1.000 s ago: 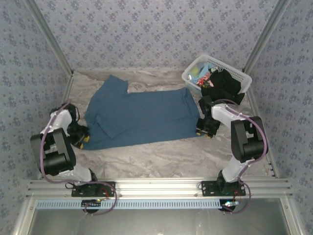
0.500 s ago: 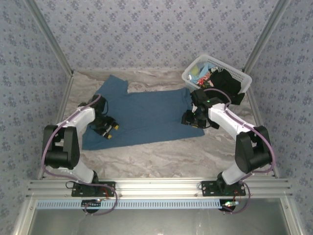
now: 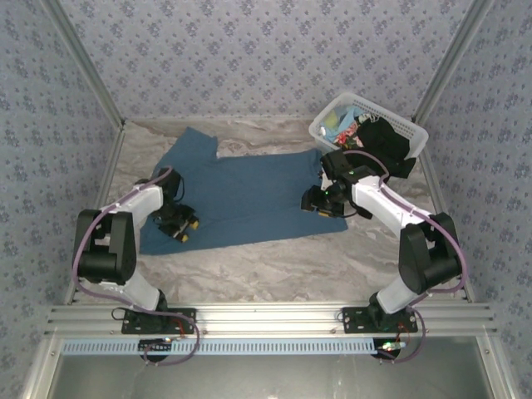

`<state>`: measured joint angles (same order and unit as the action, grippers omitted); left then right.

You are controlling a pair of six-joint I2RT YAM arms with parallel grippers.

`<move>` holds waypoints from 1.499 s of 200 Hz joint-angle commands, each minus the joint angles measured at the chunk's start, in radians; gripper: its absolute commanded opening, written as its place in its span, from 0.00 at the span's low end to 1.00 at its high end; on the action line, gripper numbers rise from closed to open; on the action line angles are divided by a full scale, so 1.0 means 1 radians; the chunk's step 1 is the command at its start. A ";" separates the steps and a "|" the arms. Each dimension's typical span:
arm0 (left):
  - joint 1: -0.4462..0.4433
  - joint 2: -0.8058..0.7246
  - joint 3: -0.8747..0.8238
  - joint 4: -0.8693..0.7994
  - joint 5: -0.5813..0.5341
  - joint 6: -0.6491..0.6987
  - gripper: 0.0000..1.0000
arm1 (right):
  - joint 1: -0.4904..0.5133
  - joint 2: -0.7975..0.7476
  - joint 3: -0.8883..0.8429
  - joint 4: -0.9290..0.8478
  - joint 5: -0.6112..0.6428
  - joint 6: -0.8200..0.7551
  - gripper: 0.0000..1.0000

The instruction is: Fold and stack the t-shirts

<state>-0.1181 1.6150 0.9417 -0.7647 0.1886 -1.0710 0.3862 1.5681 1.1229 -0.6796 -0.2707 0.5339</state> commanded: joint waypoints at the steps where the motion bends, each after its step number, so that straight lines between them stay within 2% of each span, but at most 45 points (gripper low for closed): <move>1: -0.004 0.016 0.001 0.044 -0.026 -0.004 0.27 | 0.002 0.004 0.030 -0.015 -0.021 0.008 0.56; 16: -0.007 0.003 0.020 0.043 -0.047 -0.001 0.12 | 0.002 -0.001 0.031 -0.022 -0.025 0.008 0.56; 37: -0.019 -0.015 0.067 0.015 -0.069 0.011 0.00 | 0.000 -0.008 0.025 -0.023 -0.021 0.010 0.56; 80: -0.063 0.059 0.201 -0.050 -0.082 0.075 0.00 | -0.004 -0.011 0.018 -0.022 -0.023 0.014 0.54; 148: -0.184 0.379 0.625 -0.279 -0.186 0.324 0.00 | -0.018 -0.007 0.016 -0.034 -0.041 0.018 0.54; 186: -0.225 0.483 0.745 -0.348 -0.227 0.416 0.00 | -0.025 0.006 0.004 -0.041 -0.068 0.020 0.54; 191: -0.228 0.481 0.756 -0.360 -0.247 0.419 0.05 | -0.028 0.005 0.002 -0.042 -0.066 0.020 0.55; 203: -0.232 0.457 0.771 -0.382 -0.295 0.414 0.31 | -0.038 0.006 -0.002 -0.042 -0.065 0.021 0.56; 213: -0.230 0.418 0.771 -0.392 -0.328 0.404 0.43 | -0.053 0.006 -0.007 -0.041 -0.065 0.021 0.56; 227: -0.221 0.341 0.744 -0.394 -0.356 0.377 0.45 | -0.075 0.010 -0.015 -0.041 -0.054 0.019 0.57; 240: -0.190 0.252 0.667 -0.368 -0.338 0.337 0.45 | -0.097 0.025 -0.014 -0.044 -0.042 0.012 0.57; 255: -0.117 0.158 0.531 -0.316 -0.246 0.290 0.41 | -0.116 0.047 -0.008 -0.045 -0.022 0.006 0.57; 274: 0.004 0.081 0.342 -0.225 -0.085 0.233 0.29 | -0.129 0.092 0.007 -0.036 -0.003 -0.010 0.53; 300: 0.140 0.054 0.170 -0.101 0.064 0.173 0.20 | -0.132 0.164 0.039 -0.044 0.042 -0.032 0.48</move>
<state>-0.0559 1.6485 1.2427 -0.9710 0.0750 -0.8139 0.2573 1.6726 1.1248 -0.6884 -0.2840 0.5301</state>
